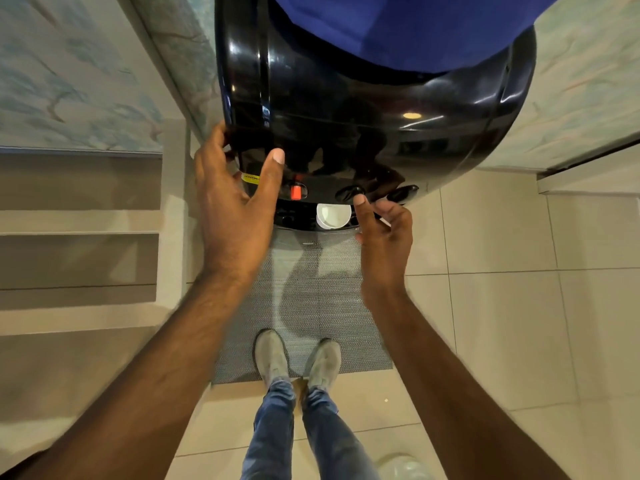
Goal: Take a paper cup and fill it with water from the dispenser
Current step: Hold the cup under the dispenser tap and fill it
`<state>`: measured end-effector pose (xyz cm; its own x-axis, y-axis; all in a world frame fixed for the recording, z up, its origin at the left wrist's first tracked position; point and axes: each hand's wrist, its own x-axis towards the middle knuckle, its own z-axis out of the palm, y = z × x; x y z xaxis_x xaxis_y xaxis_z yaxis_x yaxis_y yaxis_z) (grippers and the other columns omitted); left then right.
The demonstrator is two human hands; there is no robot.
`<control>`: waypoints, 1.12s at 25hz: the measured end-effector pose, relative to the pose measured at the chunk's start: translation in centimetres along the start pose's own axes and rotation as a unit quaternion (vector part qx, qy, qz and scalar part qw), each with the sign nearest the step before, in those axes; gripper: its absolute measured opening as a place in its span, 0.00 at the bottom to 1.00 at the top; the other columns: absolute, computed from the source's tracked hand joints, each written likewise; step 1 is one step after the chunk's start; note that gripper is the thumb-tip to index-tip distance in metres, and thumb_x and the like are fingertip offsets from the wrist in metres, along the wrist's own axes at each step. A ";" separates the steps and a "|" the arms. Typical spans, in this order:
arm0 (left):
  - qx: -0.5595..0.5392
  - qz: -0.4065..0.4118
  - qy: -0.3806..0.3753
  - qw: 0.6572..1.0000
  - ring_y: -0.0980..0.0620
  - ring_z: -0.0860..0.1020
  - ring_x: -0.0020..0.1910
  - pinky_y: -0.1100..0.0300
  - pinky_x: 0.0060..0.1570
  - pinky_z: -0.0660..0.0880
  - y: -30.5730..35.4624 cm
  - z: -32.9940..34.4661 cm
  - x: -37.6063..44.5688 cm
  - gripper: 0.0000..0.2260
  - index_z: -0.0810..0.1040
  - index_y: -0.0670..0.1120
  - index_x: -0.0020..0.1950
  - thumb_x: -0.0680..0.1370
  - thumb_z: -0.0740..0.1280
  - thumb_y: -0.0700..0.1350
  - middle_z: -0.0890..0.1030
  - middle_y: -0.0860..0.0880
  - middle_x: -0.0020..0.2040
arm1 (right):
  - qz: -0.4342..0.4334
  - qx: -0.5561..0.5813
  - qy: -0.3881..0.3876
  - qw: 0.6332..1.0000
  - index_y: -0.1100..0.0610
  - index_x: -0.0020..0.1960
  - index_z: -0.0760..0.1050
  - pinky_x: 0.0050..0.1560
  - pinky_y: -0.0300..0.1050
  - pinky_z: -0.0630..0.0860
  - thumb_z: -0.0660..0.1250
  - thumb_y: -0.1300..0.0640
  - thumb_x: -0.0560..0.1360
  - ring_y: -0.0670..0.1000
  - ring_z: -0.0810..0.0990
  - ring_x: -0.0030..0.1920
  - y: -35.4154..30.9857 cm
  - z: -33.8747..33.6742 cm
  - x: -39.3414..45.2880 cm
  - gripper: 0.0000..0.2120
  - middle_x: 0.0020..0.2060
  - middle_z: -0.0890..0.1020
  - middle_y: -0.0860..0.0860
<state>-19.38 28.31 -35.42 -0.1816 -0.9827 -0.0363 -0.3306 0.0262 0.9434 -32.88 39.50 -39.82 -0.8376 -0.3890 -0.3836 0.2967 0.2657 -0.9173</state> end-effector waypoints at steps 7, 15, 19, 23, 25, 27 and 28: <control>-0.030 0.005 -0.001 1.000 0.48 0.76 0.76 0.44 0.72 0.80 -1.0 0.2 0.4 0.33 0.69 0.43 0.81 0.81 0.71 0.59 0.75 0.44 0.76 | 0.030 0.056 0.006 0.998 0.57 0.57 0.72 0.54 0.45 0.77 0.77 0.56 0.73 0.39 0.80 0.42 0.0 0.8 0.0 0.18 0.46 0.79 0.45; -0.029 0.000 0.006 1.000 0.49 0.76 0.76 0.44 0.71 0.80 -0.9 0.3 0.2 0.33 0.69 0.44 0.81 0.81 0.71 0.58 0.74 0.45 0.77 | 0.064 0.087 0.051 0.993 0.53 0.48 0.68 0.51 0.42 0.75 0.80 0.56 0.71 0.43 0.75 0.39 -0.2 2.3 1.2 0.19 0.40 0.73 0.46; -0.032 -0.004 0.010 0.999 0.46 0.76 0.77 0.42 0.72 0.80 -0.9 0.6 0.1 0.34 0.68 0.43 0.81 0.81 0.71 0.59 0.74 0.44 0.77 | 0.050 0.100 0.048 0.993 0.53 0.46 0.66 0.50 0.36 0.76 0.79 0.59 0.72 0.45 0.76 0.41 0.0 2.4 1.5 0.20 0.40 0.72 0.48; -0.031 -0.003 0.011 0.999 0.46 0.76 0.77 0.42 0.72 0.80 -1.0 0.6 0.1 0.34 0.69 0.43 0.81 0.81 0.71 0.59 0.74 0.44 0.77 | 0.050 0.092 0.049 0.993 0.53 0.46 0.66 0.50 0.36 0.76 0.79 0.59 0.72 0.46 0.76 0.43 0.0 2.2 1.5 0.20 0.41 0.73 0.48; -0.028 -0.003 0.014 1.000 0.46 0.76 0.77 0.42 0.72 0.80 -1.0 0.7 0.1 0.34 0.69 0.43 0.81 0.81 0.71 0.59 0.74 0.43 0.77 | 0.045 0.098 0.049 0.993 0.54 0.47 0.66 0.51 0.36 0.76 0.79 0.59 0.72 0.44 0.76 0.42 0.0 2.2 1.5 0.20 0.41 0.72 0.47; -0.027 -0.002 0.014 1.000 0.46 0.76 0.76 0.42 0.71 0.80 -1.0 0.7 0.1 0.34 0.69 0.43 0.81 0.81 0.71 0.59 0.74 0.44 0.77 | 0.041 0.096 0.050 0.993 0.54 0.47 0.66 0.52 0.36 0.76 0.79 0.60 0.72 0.44 0.75 0.41 -0.1 2.2 1.5 0.20 0.40 0.72 0.47; -0.027 -0.002 0.013 1.000 0.46 0.76 0.76 0.42 0.71 0.80 -1.0 0.7 0.1 0.33 0.69 0.43 0.81 0.81 0.71 0.59 0.75 0.44 0.77 | 0.040 0.093 0.050 0.994 0.54 0.47 0.66 0.53 0.36 0.76 0.79 0.59 0.72 0.44 0.75 0.41 -0.1 2.2 1.5 0.20 0.40 0.72 0.47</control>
<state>-19.69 28.27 -36.63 -0.1559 -0.9873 -0.0312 -0.2805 0.0140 0.9598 -33.12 36.98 -40.57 -0.8467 -0.2806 -0.4521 0.4363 0.1201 -0.8917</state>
